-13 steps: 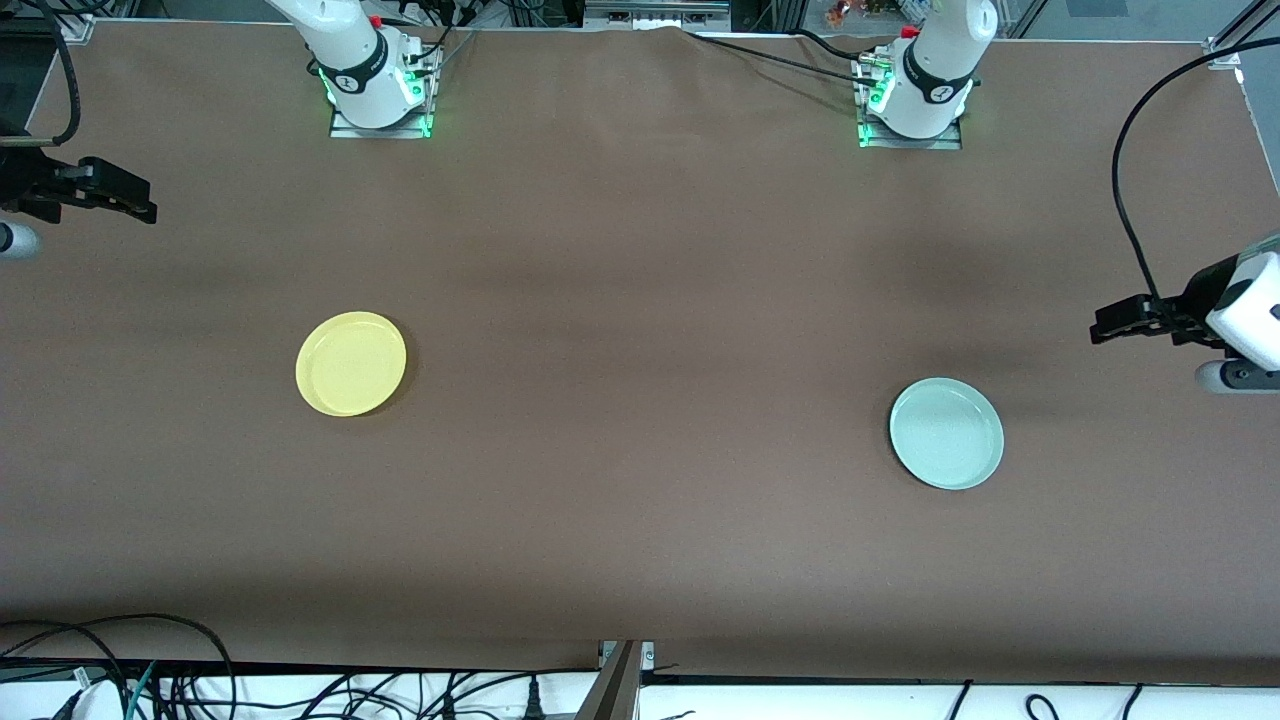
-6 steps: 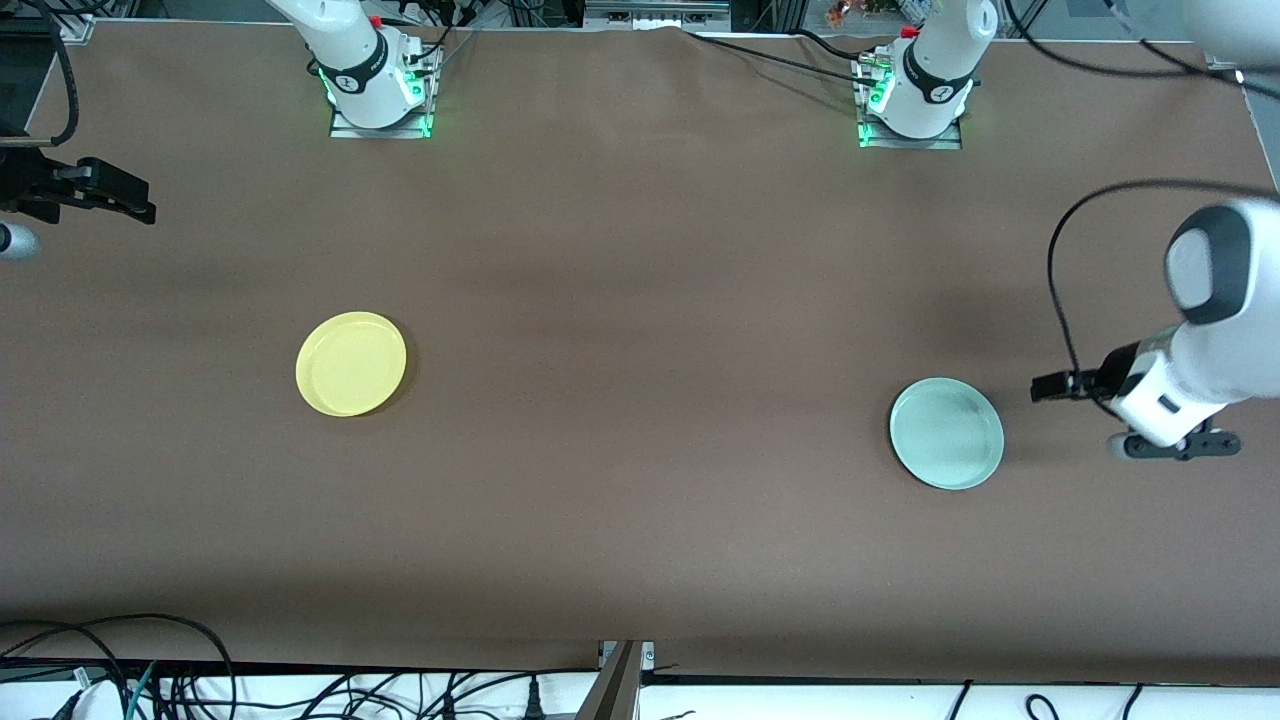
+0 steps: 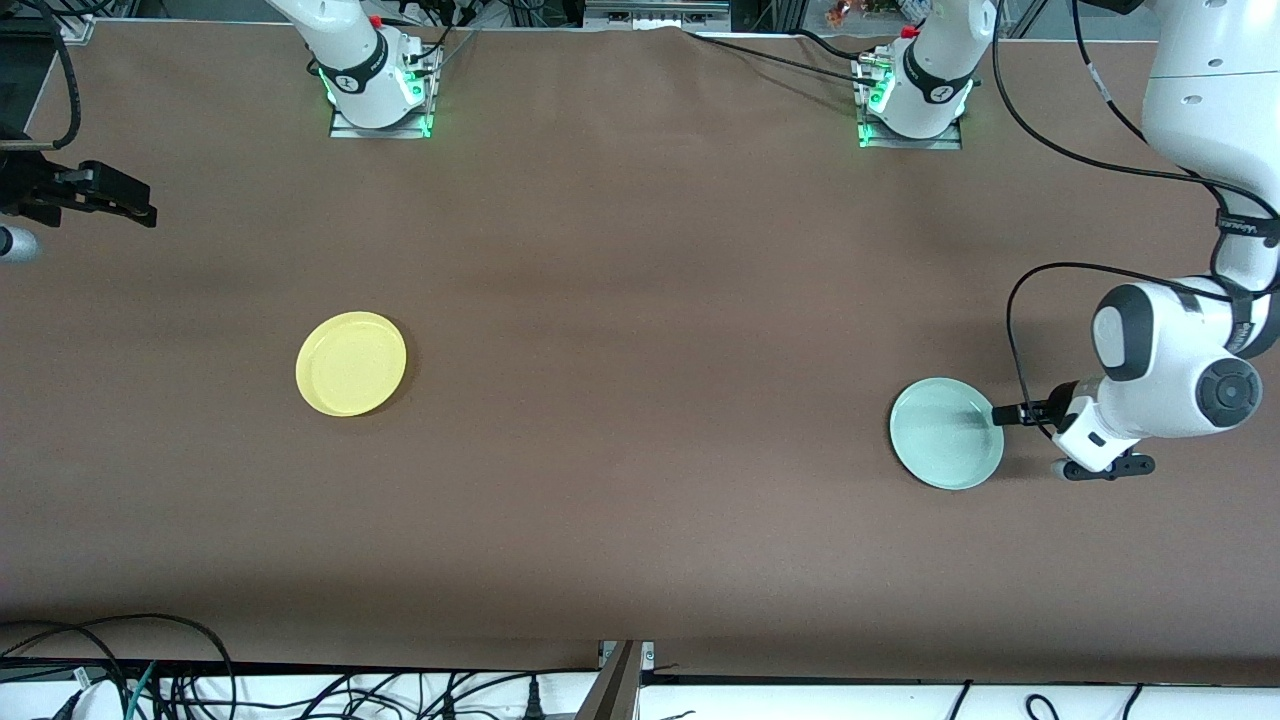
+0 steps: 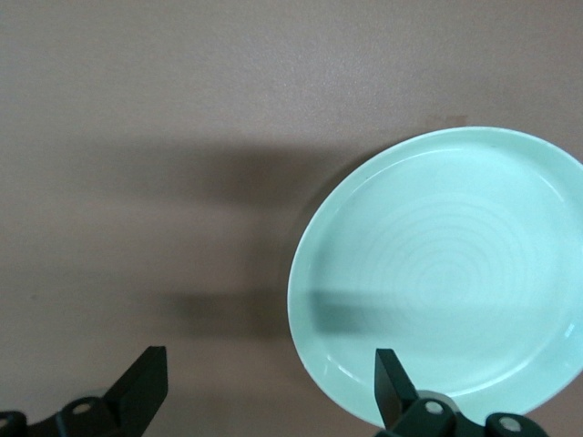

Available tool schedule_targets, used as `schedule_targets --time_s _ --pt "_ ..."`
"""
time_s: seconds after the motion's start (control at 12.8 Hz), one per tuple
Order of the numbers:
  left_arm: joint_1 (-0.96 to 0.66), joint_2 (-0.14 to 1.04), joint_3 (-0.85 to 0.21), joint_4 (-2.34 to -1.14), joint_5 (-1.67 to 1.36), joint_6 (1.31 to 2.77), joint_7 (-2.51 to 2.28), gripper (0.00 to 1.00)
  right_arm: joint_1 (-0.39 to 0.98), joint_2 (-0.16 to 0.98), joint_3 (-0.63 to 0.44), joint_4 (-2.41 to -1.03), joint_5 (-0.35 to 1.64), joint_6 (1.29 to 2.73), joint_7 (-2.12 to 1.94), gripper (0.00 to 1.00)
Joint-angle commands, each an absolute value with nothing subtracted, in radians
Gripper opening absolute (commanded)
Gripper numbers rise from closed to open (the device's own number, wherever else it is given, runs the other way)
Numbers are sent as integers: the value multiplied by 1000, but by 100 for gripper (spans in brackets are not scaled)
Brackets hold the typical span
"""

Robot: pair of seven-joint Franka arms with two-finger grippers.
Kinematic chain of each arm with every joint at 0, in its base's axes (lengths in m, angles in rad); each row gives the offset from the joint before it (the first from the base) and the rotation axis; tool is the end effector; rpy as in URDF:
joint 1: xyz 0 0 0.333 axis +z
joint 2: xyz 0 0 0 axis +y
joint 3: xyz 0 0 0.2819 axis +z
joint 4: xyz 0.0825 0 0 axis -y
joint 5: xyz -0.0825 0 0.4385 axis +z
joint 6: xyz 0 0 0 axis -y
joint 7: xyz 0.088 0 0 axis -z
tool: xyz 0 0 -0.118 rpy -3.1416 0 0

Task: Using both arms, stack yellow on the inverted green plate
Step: 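Reach the left gripper down to the rim of the green plate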

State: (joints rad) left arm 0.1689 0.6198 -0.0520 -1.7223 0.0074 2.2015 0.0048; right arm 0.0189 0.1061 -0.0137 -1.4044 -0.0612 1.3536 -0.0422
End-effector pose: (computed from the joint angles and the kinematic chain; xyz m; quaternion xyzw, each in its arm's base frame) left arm 0.6688 0.0795 0.1394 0.9958 0.0573 -0.0689 0.0168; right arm 0.6131 -0.0046 0.5833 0.9963 0.0194 -0.0789 0.0296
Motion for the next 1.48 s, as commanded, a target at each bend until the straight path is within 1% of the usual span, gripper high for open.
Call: schedule_targets --time_s 0.0,0.23,0.31,0.39,0.47,0.55,0.62,1.09,1.25,1.4 --pt "169 561 -54 -1902 31 2380 -6 100 11 127 -15 -1370 -72 1347 -49 100" --pt "166 584 -52 -1894 31 2393 -6 100 2 133 -15 -1370 -71 1348 -52 100" --pt "164 591 -52 -1896 31 2395 -6 99 2 135 -15 -1370 -71 1347 -52 100" --pt "164 591 -52 -1894 32 2395 6 62 -2 137 -15 -1370 -69 1347 -52 100" --pt "164 589 -52 -1894 32 2393 8 35 -2 138 -15 -1370 -68 1348 -48 100" --pt "158 591 -54 -1893 32 2384 6 15 -2 141 -15 -1370 -69 1347 -45 100" --pt "155 591 -54 -1887 32 2378 0 0 -2 141 -15 -1370 -71 1347 -43 100" --pt "115 584 -55 -1822 35 2365 3 0 -2 161 -15 -1371 -74 1341 -43 100" --pt "85 589 -55 -1749 150 2306 -3 0 -15 178 -17 -1373 -71 1339 -41 100" --pt "72 595 -54 -1694 221 2289 -3 0 -18 178 -17 -1373 -71 1339 -41 100"
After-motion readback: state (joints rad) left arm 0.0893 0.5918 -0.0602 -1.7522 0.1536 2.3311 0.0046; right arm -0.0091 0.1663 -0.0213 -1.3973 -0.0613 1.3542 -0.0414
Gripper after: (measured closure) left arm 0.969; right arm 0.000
